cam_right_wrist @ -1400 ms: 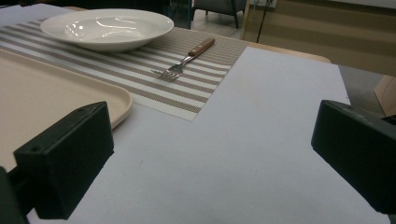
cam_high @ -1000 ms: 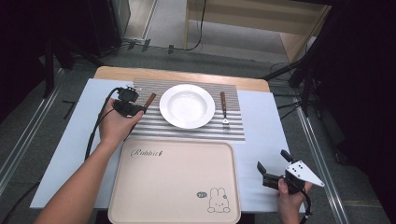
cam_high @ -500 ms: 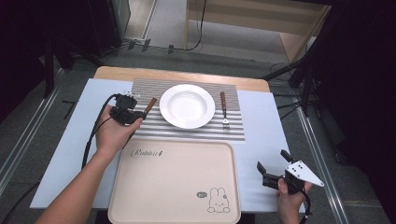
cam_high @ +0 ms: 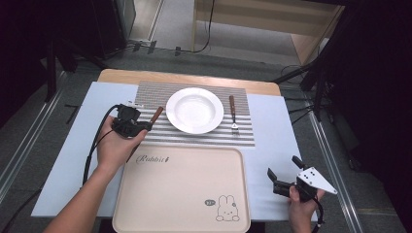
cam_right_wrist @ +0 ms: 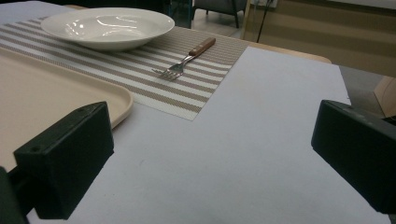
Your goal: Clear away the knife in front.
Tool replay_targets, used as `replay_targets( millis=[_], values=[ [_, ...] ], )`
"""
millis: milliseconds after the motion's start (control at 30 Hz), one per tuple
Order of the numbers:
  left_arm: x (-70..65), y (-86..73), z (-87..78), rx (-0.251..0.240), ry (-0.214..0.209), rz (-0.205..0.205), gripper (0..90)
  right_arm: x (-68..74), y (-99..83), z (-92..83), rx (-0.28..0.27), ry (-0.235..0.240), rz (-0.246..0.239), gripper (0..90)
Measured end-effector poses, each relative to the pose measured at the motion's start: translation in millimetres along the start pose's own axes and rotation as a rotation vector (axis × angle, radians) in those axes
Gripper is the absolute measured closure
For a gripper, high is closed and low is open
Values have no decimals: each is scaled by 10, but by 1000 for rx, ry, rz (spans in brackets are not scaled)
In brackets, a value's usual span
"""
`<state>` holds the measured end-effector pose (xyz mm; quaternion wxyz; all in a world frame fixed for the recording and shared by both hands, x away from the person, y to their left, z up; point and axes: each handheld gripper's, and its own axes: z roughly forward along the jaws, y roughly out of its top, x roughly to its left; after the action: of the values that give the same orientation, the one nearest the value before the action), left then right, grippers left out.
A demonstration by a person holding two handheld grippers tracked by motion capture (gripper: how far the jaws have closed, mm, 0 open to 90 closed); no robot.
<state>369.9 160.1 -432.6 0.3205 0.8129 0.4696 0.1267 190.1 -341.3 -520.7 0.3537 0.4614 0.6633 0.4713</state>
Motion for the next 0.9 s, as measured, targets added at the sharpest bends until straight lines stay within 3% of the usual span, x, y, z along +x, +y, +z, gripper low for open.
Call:
replay_targets(
  millis=[900],
  values=[
    [-180, -306, -209, -26, -45, -11, 770, -2, 1, -3, -4, 3, -1, 0]
  ],
)
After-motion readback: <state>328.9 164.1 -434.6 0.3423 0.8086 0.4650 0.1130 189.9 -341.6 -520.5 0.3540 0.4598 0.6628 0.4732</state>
